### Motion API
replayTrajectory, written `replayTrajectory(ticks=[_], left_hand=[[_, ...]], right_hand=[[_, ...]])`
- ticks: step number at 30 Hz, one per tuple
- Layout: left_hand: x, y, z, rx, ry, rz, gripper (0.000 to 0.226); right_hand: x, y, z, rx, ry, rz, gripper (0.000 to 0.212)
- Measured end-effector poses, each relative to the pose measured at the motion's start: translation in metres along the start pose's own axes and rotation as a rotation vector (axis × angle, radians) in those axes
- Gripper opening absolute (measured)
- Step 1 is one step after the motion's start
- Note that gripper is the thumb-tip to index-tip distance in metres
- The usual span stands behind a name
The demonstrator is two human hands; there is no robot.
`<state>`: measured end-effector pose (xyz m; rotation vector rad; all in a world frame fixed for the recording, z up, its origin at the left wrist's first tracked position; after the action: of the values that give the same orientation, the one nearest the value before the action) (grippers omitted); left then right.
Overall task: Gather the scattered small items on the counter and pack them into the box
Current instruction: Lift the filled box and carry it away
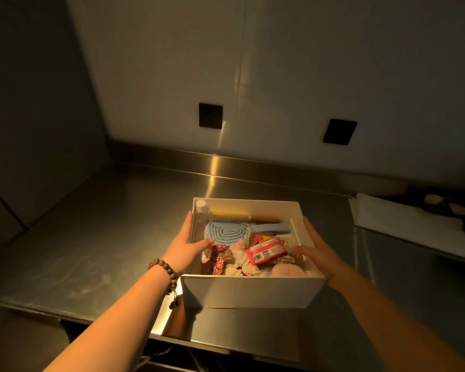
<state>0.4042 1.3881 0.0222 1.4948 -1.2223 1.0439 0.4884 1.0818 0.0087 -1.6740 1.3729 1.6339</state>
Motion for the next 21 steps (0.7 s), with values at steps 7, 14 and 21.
replayTrajectory(ticks=[7,14,21], left_hand=[[-0.004,-0.011,-0.002,0.051,0.071,-0.072,0.078],[-0.001,0.002,0.0,0.066,0.154,-0.044,0.096],[-0.007,0.062,-0.073,0.314,0.172,-0.053,0.093]], right_hand=[[-0.004,-0.02,-0.001,0.008,-0.13,0.015,0.077],[-0.008,-0.032,0.003,-0.035,-0.185,-0.021,0.071],[-0.071,-0.059,0.079,-0.224,-0.083,-0.118,0.073]])
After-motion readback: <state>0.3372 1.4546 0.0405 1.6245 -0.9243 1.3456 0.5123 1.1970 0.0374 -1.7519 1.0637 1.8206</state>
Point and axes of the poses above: each hand's wrist, its own y-axis away from the middle knuckle, its own z-axis out of the palm, x = y × z, the point moved 7 cm from there along -y, towards the middle knuckle, and after that the axes turned 6 degrees about -x, right-handed, at the moved point
